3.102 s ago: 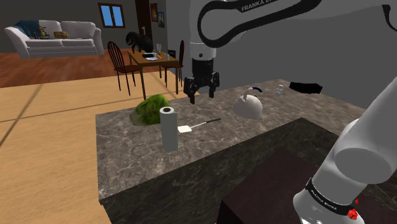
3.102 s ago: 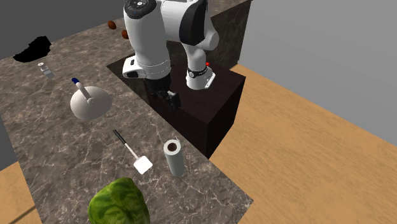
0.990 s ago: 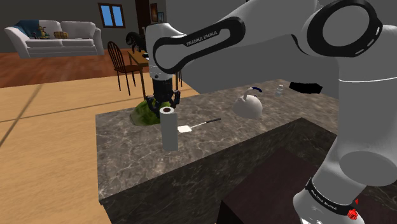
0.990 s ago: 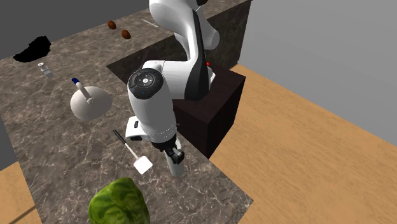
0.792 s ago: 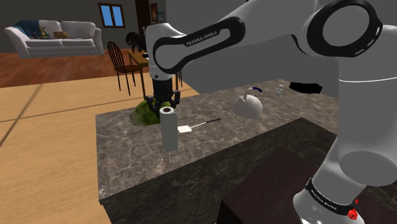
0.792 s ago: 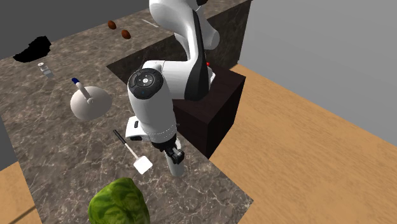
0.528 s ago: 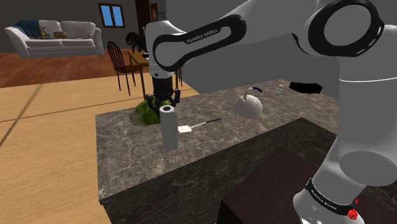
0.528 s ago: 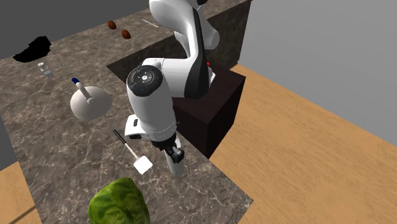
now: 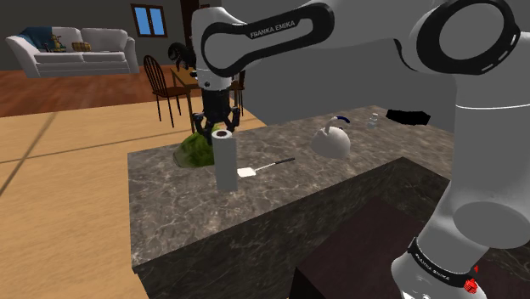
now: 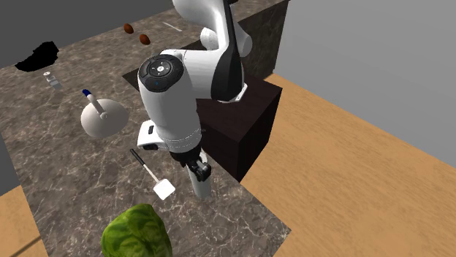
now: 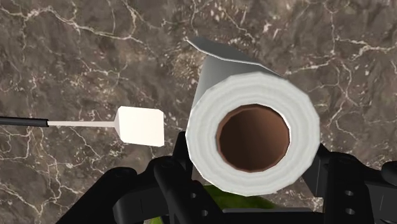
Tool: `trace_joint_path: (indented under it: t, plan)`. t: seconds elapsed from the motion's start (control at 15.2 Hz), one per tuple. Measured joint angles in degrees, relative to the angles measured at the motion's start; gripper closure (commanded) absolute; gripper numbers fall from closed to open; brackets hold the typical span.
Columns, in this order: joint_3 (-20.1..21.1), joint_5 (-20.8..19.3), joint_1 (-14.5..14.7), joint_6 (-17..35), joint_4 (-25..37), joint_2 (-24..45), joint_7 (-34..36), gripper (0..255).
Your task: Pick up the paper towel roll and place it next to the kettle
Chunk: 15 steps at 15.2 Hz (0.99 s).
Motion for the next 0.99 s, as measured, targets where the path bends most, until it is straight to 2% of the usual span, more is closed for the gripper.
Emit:
trace_joint_path:
  t: [0.99]
  plan:
    - [0.3,0.3,0.7,-11.6,11.4,-0.2,-0.5,255]
